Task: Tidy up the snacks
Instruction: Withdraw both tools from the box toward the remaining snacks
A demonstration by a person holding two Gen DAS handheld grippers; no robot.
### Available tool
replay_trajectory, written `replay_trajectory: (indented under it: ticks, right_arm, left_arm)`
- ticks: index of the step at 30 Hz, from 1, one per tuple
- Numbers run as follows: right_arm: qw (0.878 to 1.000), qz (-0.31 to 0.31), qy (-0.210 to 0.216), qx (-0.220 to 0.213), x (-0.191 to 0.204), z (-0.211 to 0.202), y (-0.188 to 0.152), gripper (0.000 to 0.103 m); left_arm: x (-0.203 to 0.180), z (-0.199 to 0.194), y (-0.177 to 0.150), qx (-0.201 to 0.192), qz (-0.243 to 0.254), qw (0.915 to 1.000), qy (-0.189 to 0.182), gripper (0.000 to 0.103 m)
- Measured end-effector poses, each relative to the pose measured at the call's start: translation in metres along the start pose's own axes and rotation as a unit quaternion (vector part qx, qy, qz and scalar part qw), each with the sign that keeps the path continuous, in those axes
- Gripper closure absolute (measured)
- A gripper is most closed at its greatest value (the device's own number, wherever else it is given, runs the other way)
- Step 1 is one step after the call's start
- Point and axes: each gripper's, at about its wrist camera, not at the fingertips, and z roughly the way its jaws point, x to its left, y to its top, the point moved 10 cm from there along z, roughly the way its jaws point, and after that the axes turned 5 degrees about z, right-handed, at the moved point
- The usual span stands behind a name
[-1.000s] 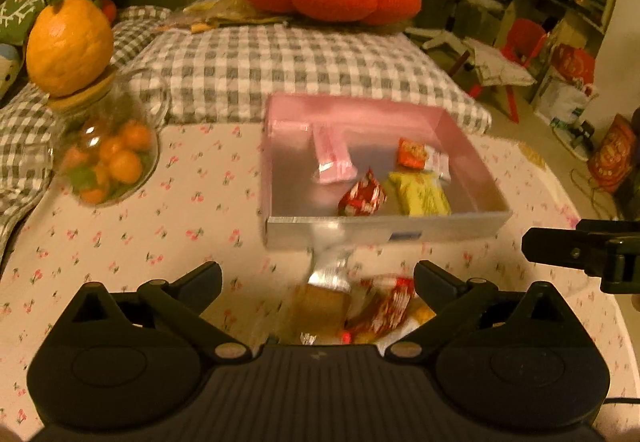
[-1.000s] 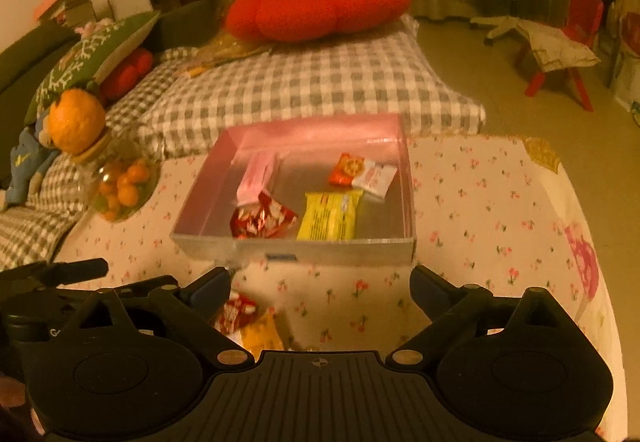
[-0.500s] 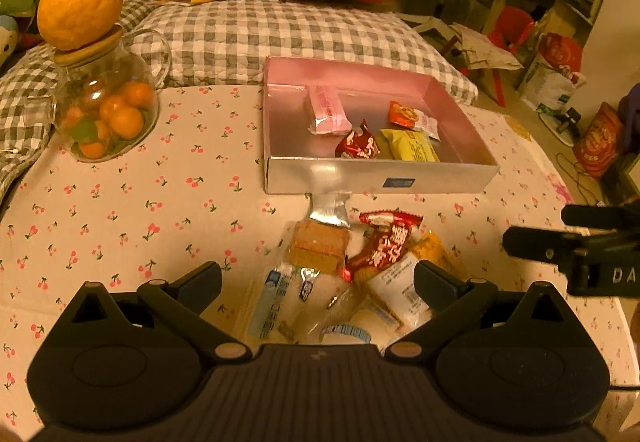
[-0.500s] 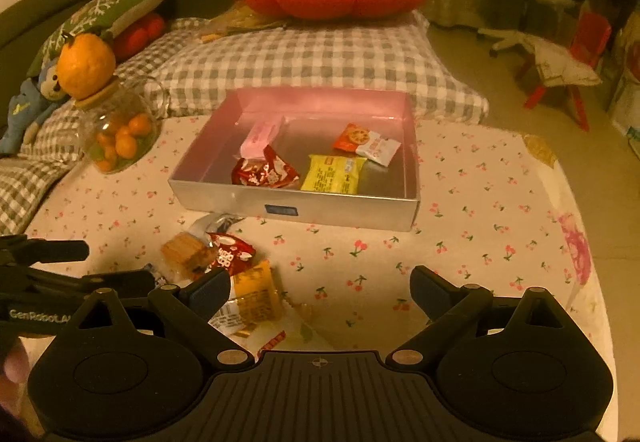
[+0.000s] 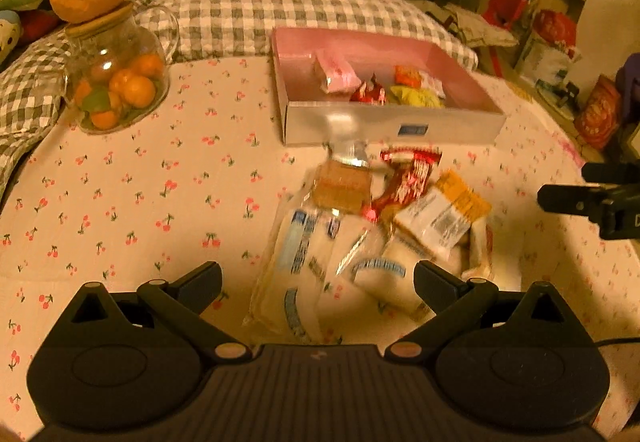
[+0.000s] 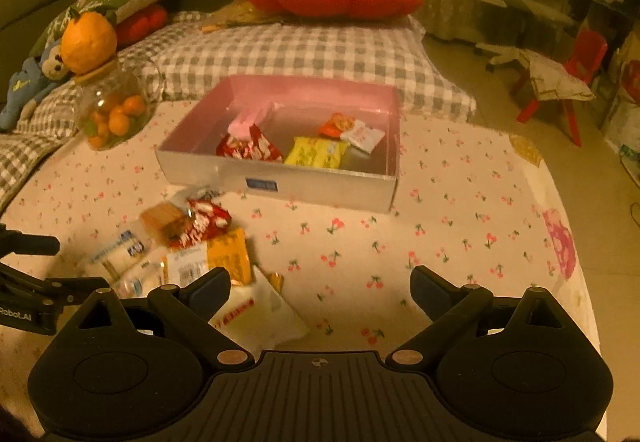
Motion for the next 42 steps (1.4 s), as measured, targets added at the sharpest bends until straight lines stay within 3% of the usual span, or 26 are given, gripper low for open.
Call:
replay_trajectory:
  ticks: [7, 16, 26, 31, 38, 42]
  right_arm:
    - [1.0, 0.004, 0.002, 0.028, -0.002, 0.01, -0.021, 0.005]
    - [0.998, 0.035, 0.024, 0.052, 0.019, 0.027, -0.02, 0.005]
    - [0.997, 0.019, 0.008, 0.076, 0.029, 0.049, -0.031, 0.005]
    - [0.995, -0.01, -0.02, 0.098, 0.017, 0.053, -0.043, 0.005]
    - [0.995, 0.003, -0.029, 0.094, -0.016, 0.047, -0.047, 0.004]
    - [0.995, 0.015, -0.019, 0.092, -0.029, 0.047, -0.051, 0.0]
  left_arm:
    - [0.007, 0.009, -0.006, 0.01, 0.013, 0.9998, 0.013, 0.006]
    - [0.015, 0.013, -0.007, 0.013, 0.005, 0.9998, 0.016, 0.015]
    - [0.015, 0.021, -0.012, 0.025, 0.026, 0.9991, 0.022, 0.021]
    - [0.014, 0.023, -0.014, 0.03, 0.031, 0.9988, 0.022, 0.023]
    - [0.017, 0.024, -0.018, 0.032, 0.034, 0.9987, 0.02, 0.024]
    - [0.019, 0.024, -0.021, 0.019, 0.044, 0.9987, 0.018, 0.02]
